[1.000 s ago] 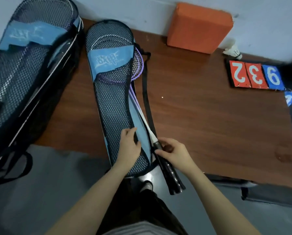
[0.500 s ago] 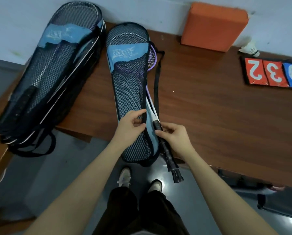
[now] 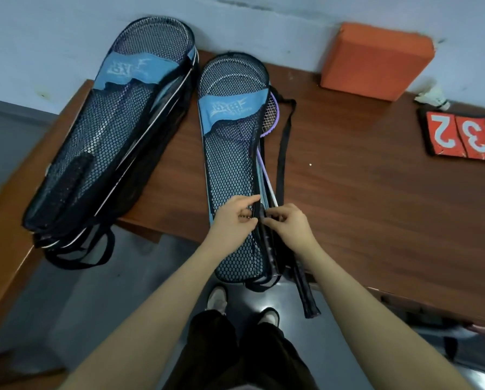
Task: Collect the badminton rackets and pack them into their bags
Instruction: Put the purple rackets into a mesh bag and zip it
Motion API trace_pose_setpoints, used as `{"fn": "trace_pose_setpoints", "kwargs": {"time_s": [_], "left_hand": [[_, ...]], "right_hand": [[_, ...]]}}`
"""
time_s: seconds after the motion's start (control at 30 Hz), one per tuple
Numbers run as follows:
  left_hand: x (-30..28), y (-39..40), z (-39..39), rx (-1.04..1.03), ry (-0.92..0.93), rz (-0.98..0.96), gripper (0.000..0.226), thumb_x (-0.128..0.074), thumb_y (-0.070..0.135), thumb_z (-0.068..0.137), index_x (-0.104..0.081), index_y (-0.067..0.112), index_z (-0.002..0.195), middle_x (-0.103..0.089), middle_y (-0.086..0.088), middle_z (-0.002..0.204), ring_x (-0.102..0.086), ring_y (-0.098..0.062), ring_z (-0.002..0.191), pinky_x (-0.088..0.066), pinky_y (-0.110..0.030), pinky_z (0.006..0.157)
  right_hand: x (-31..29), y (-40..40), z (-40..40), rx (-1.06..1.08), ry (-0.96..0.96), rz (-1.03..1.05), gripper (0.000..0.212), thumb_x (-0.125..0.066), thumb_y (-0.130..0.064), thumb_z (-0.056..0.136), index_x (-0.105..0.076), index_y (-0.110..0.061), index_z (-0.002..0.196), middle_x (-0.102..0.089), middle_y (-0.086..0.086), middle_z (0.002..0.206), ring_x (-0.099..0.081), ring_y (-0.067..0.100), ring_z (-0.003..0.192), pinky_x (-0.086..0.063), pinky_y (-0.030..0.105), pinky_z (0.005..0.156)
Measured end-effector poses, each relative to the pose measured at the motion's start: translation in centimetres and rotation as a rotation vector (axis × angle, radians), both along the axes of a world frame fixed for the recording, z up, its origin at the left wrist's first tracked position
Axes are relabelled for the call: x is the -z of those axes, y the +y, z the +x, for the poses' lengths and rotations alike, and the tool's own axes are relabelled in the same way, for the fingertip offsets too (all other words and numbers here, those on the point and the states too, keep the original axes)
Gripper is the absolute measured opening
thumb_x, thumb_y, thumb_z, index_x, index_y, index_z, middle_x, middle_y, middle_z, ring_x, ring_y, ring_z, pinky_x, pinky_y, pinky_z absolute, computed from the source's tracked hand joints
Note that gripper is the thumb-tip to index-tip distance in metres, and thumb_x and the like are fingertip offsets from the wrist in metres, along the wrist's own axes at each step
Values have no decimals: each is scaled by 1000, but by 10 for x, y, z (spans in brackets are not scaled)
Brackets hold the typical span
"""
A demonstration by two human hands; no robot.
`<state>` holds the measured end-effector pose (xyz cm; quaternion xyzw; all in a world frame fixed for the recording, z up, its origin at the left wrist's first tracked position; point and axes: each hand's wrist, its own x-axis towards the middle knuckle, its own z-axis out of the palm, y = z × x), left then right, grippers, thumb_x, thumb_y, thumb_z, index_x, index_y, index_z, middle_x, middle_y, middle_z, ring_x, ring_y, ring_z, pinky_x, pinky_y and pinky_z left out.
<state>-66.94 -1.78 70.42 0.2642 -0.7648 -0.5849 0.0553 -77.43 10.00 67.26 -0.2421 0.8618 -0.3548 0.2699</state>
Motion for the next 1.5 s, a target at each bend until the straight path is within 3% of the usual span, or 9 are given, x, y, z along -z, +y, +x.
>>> {"fn": "trace_pose_setpoints", "kwargs": {"time_s": [0.17, 0.3, 0.43, 0.63, 0.87, 1.07, 1.23, 1.33, 1.5], "left_hand": [[21, 7, 3, 68, -120, -180, 53, -53, 1, 89, -41, 18, 138, -42, -1, 103, -46, -9, 87, -39, -16, 79], [31, 25, 4, 134, -164, -241, 73, -60, 8, 86, -19, 19, 146, -32, 0, 118, -42, -3, 95, -32, -11, 86], [46, 46, 8, 191, -237, -396, 87, -67, 27, 83, -8, 17, 147, -26, -6, 130, -33, -18, 117, -31, -31, 103], [38, 63, 12, 31, -197, -259, 60, -60, 12, 88, -32, 17, 140, -35, 0, 112, -48, -13, 89, -36, -17, 81], [22, 55, 24, -84, -98, -130, 55, -60, 5, 86, -43, 24, 134, -47, 3, 109, -53, -5, 82, -44, -12, 71], [-1, 47, 30, -161, 9, 101, 55, -60, -2, 84, -46, 23, 132, -54, 5, 105, -59, -7, 88, -50, -12, 73], [0, 35, 37, -95, -15, -61, 52, -60, -1, 83, -51, 23, 128, -53, -1, 107, -58, -13, 90, -51, -23, 84], [6, 30, 43, -115, -29, -46, 50, -59, -3, 83, -53, 24, 124, -51, -1, 106, -58, -13, 90, -50, -20, 84], [18, 29, 48, -96, -42, -95, 43, -58, -1, 85, -58, 23, 120, -47, 9, 100, -53, -4, 88, -44, -7, 81]], "right_hand": [[0, 40, 3, 122, -90, 10, 16, -70, -19, 82, -71, -14, 97, -66, 4, 94, -61, 16, 87, -44, 23, 77], [3, 79, 16, 165, -147, 73, 13, -72, -17, 79, -70, -14, 92, -69, 0, 85, -62, 10, 78, -41, 4, 61], [6, 96, 17, 197, -291, 140, 8, -75, -17, 76, -71, -10, 76, -71, 13, 77, -63, 16, 64, -50, 20, 55], [12, 84, 18, 57, -194, 212, 19, -81, -25, 66, -67, -13, 67, -66, 1, 67, -59, 16, 62, -49, 30, 61], [-9, 71, 15, 271, -446, -105, 27, -81, -17, 69, -66, -2, 85, -69, 8, 77, -65, 19, 70, -55, 36, 71], [-19, 36, 16, 241, -454, -233, 19, -76, -11, 75, -65, -4, 88, -65, 3, 72, -60, 6, 60, -47, 15, 56], [-4, 10, 25, 73, -299, -133, 20, -74, -9, 75, -70, -7, 94, -70, 6, 85, -65, 14, 76, -54, 30, 76], [2, 6, 27, -40, -161, -57, 21, -72, -13, 78, -71, -11, 99, -67, -1, 89, -59, 11, 83, -43, 20, 72], [8, 27, 29, 183, -106, 1, 15, -72, -18, 78, -63, -12, 88, -64, 4, 84, -58, 16, 77, -38, 21, 65]]}}
